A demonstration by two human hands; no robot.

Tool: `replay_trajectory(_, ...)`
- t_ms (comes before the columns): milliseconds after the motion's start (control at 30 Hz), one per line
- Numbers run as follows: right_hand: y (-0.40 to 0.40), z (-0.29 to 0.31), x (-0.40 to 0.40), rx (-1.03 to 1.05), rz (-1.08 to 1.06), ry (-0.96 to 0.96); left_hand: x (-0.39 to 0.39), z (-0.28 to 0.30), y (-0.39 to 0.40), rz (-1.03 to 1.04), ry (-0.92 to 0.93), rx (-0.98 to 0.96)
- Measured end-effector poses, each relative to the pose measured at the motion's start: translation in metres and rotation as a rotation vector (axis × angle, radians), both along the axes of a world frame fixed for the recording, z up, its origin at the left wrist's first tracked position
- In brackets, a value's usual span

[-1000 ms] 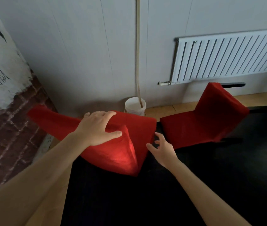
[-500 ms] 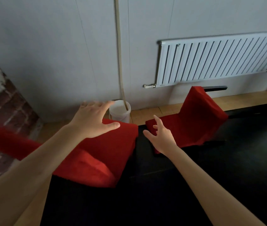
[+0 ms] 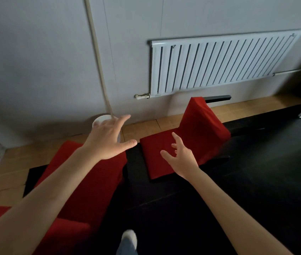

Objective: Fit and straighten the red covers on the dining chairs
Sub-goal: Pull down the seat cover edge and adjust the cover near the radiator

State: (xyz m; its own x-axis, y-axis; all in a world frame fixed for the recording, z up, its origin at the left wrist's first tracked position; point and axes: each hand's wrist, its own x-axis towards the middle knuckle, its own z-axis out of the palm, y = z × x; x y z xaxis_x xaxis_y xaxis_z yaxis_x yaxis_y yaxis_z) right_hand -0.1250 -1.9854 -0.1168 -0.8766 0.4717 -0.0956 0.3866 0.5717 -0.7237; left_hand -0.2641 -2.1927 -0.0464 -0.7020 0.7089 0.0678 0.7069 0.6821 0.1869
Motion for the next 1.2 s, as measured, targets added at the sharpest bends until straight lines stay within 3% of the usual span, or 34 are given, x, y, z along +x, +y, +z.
replay_trajectory(633, 0.189, -0.100, -0.123, -0.038, -0.264, -0.265, -0.163, -0.167, 0.242, -0.105, -0.331, -0.073)
replay_trajectory(933, 0.308, -0.164, -0.164, 0.021, -0.092, -0.362, -0.182, -0.238, 0.345, 0.035, -0.367, -0.055)
replay_trajectory(1200, 0.378, -0.271, -0.184, -0.045, 0.035, -0.435, -0.167, -0.344, 0.408, 0.206, -0.423, -0.080)
